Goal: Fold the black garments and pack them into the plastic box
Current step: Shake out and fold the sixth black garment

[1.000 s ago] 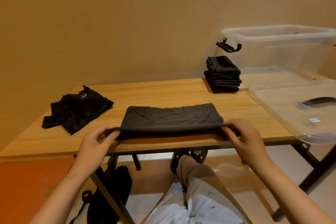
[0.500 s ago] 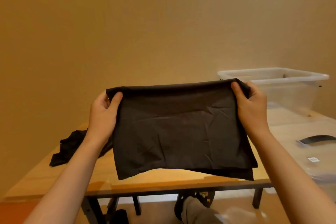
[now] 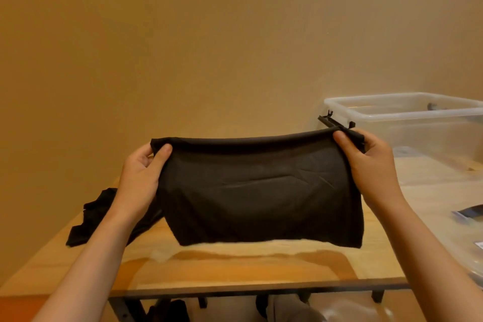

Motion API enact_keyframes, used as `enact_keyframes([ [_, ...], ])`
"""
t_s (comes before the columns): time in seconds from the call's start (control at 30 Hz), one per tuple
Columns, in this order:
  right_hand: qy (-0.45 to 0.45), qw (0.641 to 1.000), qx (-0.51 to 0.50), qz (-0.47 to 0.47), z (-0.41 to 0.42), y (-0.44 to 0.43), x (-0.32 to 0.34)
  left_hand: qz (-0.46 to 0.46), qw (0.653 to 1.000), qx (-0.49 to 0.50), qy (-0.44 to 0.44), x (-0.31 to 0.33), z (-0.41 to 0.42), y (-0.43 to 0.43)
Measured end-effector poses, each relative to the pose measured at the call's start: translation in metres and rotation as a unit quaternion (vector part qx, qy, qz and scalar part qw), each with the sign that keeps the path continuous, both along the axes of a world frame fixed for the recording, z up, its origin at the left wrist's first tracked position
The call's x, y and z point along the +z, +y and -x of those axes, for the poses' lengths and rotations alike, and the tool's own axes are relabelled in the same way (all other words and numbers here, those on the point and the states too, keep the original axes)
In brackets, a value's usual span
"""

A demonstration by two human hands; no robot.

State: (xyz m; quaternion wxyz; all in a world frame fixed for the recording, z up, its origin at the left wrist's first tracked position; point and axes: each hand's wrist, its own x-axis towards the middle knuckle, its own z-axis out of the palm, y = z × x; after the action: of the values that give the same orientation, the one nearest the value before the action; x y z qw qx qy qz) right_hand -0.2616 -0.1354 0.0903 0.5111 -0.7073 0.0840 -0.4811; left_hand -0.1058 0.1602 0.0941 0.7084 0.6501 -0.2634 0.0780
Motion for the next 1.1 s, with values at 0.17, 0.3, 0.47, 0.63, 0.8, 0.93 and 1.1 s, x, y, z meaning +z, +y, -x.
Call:
enact_keyframes([
  [0.17, 0.073, 0.997, -0.028, -0.010, -0.033, -0.015, -0.014, -0.067, 0.995, -0.013, 0.078, -0.009, -0.042, -0.019],
  [0.3, 0.304, 0.950, -0.064, 0.036, -0.072, -0.037, -0.052, -0.248, 0.960, 0.007, 0.134, -0.045, -0.089, -0.050],
  [0.47, 0.366, 0.914, -0.095, 0.148, -0.073, -0.029, -0.092, -0.493, 0.869, 0.044, -0.031, -0.088, -0.078, -0.059],
  [0.63, 0.435, 0.840, 0.048, 0.320, -0.056, 0.004, -0.113, -0.647, 0.756, 0.003, -0.098, -0.118, -0.036, -0.070],
  [0.8, 0.521, 0.756, 0.071, 0.390, -0.036, 0.015, -0.137, -0.698, 0.713, -0.030, -0.065, -0.145, -0.026, -0.066],
  [0.93, 0.530, 0.761, 0.040, 0.371, -0.017, 0.027, -0.145, -0.693, 0.707, -0.068, -0.124, -0.142, -0.038, -0.060],
  [1.1, 0.554, 0.765, 0.016, 0.327, 0.002, 0.079, -0.141, -0.673, 0.708, -0.143, -0.159, -0.131, -0.077, -0.054],
])
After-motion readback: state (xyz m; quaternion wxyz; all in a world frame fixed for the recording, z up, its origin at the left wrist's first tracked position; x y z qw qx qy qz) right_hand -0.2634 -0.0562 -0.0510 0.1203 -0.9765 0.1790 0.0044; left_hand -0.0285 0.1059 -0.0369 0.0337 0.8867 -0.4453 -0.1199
